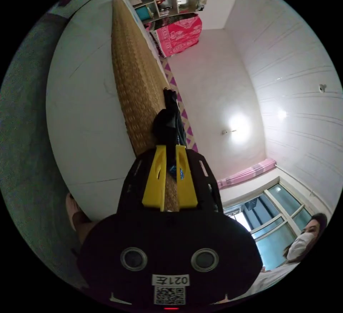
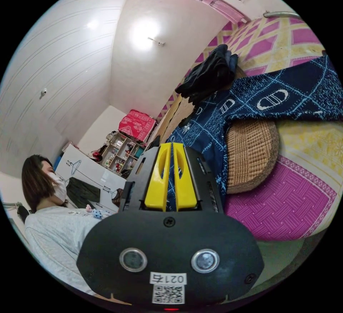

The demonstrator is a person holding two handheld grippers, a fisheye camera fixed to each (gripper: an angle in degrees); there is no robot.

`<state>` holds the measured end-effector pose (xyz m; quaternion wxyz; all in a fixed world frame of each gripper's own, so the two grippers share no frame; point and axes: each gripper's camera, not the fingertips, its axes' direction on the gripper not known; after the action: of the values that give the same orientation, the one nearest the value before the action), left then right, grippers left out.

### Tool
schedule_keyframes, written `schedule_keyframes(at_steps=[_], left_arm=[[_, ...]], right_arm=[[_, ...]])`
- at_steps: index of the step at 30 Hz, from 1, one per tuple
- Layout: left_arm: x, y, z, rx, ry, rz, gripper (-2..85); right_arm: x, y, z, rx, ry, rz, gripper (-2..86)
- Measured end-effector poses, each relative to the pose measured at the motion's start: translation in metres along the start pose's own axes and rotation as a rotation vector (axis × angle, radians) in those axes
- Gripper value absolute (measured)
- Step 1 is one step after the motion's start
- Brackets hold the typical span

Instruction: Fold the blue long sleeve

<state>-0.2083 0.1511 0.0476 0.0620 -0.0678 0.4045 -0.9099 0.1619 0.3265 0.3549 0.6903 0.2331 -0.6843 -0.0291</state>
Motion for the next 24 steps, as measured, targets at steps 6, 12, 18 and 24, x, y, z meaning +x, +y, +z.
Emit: schedule_keyframes(at_steps=[6, 12, 18, 24], left_arm=[[0.003, 0.013, 0.019, -0.032, -0.028, -0.032, 1.0], [0.004, 0.053, 0.035, -0.029, -0.058, -0.085, -0.7], [0.108, 0.09, 0.076, -0.026, 0.059, 0.16, -0.8], [0.28, 0.195, 0.177, -0.18, 0.169, 0.496, -0.8]], right_arm=[[-0.005, -0.002, 0.004, -0.024, 0.008, -0.025, 0.2], [0.001, 0.008, 0.0, -0.022, -0.008, -0.008, -0.1], [0.006, 0.012, -0.029, 0.009, 0.004, -0.009, -0.3], [0.013, 0.023, -0.063, 0.041, 0.016, -0.029, -0.4]])
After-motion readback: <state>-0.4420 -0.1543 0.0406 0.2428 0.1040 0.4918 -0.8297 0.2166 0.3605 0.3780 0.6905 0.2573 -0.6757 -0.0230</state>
